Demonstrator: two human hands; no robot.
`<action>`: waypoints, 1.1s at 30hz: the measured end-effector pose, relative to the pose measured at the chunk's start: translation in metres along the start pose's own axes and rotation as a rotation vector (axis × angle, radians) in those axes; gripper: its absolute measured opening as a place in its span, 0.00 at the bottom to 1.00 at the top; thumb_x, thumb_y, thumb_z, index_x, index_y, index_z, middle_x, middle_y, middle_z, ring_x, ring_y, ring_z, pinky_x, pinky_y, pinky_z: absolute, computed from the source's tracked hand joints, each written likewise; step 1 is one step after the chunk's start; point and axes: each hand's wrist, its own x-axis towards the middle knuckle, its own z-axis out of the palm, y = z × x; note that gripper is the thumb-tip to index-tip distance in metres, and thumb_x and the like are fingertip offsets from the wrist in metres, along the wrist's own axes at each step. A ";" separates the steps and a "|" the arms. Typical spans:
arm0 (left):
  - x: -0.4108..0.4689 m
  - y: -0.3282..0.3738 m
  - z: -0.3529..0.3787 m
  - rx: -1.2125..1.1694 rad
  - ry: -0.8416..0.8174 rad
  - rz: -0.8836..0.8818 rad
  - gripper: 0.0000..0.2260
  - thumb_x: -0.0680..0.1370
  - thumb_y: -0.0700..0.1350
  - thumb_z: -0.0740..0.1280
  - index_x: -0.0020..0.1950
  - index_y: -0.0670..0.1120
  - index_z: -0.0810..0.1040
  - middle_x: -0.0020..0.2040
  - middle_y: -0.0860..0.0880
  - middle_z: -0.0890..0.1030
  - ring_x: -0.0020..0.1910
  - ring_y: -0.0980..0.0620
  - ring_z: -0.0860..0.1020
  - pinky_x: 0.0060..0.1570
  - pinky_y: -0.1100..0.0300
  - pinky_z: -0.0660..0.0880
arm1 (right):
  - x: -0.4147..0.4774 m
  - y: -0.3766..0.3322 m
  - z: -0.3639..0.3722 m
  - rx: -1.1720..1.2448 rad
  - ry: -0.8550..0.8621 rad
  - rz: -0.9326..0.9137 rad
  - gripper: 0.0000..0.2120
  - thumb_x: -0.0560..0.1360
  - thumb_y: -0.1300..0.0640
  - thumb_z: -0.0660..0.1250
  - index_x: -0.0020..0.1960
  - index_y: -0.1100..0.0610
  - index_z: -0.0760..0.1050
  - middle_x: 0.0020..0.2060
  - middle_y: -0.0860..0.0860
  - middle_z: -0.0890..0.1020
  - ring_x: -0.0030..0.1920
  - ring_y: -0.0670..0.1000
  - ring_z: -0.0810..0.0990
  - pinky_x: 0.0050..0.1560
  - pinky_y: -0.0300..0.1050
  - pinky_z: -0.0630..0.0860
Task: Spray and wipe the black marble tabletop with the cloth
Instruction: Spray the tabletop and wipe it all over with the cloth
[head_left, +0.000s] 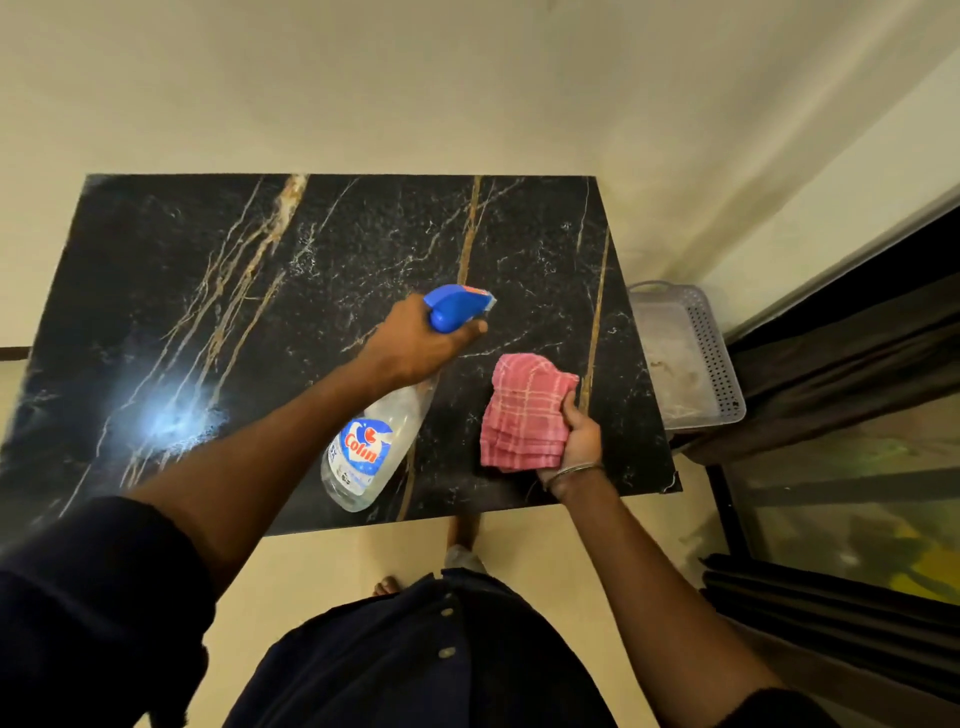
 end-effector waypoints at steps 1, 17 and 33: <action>-0.004 0.001 0.002 0.009 -0.022 0.005 0.10 0.76 0.51 0.70 0.54 0.48 0.77 0.41 0.43 0.81 0.37 0.50 0.78 0.45 0.51 0.78 | 0.000 -0.007 -0.003 0.052 0.003 -0.006 0.20 0.81 0.46 0.59 0.63 0.58 0.78 0.53 0.59 0.85 0.57 0.64 0.80 0.51 0.61 0.77; -0.051 0.021 0.019 -0.018 -0.172 0.122 0.16 0.77 0.55 0.66 0.59 0.47 0.77 0.41 0.48 0.79 0.36 0.57 0.76 0.40 0.65 0.73 | -0.023 -0.023 -0.016 0.196 -0.108 -0.085 0.21 0.80 0.43 0.59 0.59 0.58 0.80 0.54 0.59 0.84 0.58 0.63 0.80 0.57 0.63 0.75; -0.073 0.011 0.038 -0.009 -0.227 0.153 0.16 0.78 0.56 0.65 0.57 0.47 0.78 0.46 0.44 0.82 0.44 0.49 0.81 0.47 0.58 0.78 | -0.030 -0.025 -0.039 0.275 -0.085 -0.146 0.20 0.80 0.44 0.59 0.61 0.57 0.79 0.52 0.57 0.85 0.60 0.63 0.78 0.56 0.63 0.75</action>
